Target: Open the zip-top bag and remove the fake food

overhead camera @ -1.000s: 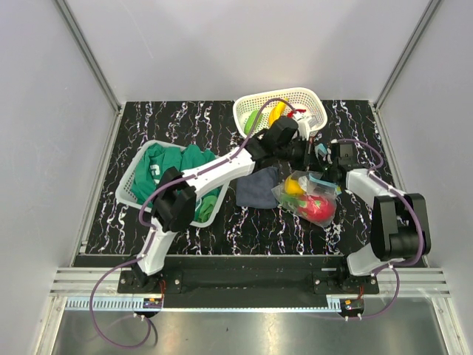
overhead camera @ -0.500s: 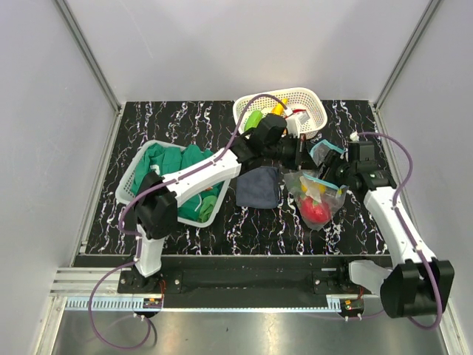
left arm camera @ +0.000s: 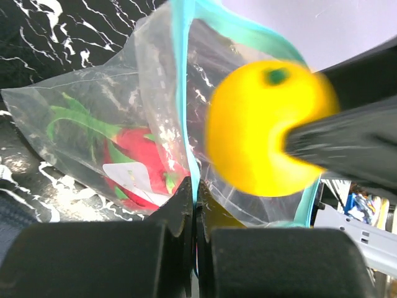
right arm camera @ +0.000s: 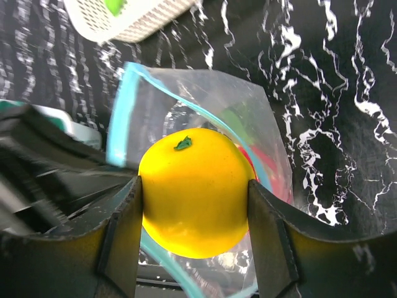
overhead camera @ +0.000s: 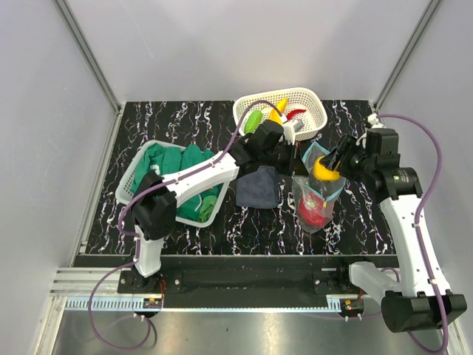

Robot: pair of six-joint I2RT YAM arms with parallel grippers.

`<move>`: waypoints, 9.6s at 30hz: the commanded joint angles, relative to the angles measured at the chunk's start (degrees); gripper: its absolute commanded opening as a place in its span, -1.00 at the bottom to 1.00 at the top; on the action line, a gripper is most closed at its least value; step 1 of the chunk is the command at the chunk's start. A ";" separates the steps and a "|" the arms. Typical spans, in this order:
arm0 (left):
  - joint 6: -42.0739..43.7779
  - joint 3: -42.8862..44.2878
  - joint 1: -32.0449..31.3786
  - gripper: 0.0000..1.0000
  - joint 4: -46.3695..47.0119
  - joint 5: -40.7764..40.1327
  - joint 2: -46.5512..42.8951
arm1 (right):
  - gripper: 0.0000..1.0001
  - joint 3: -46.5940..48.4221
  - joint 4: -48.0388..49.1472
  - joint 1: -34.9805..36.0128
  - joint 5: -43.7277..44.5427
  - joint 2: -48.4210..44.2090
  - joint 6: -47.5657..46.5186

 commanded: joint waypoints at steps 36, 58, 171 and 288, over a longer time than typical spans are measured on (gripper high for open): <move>0.10 -10.69 -0.06 -1.00 10.22 0.21 -6.10 | 0.99 74.49 -2.43 -0.82 3.29 67.32 -7.23; -0.16 -3.93 -1.55 -1.00 5.31 -2.16 -5.66 | 0.31 21.50 -17.24 4.89 -2.06 7.82 -0.64; 3.97 -1.72 -1.29 -0.79 2.49 3.64 -3.73 | 0.68 -20.06 4.90 4.10 -3.92 15.01 10.00; 21.80 -25.62 -6.82 0.98 15.56 -14.10 -20.95 | -1.00 5.33 -6.26 -1.44 -8.99 13.79 6.39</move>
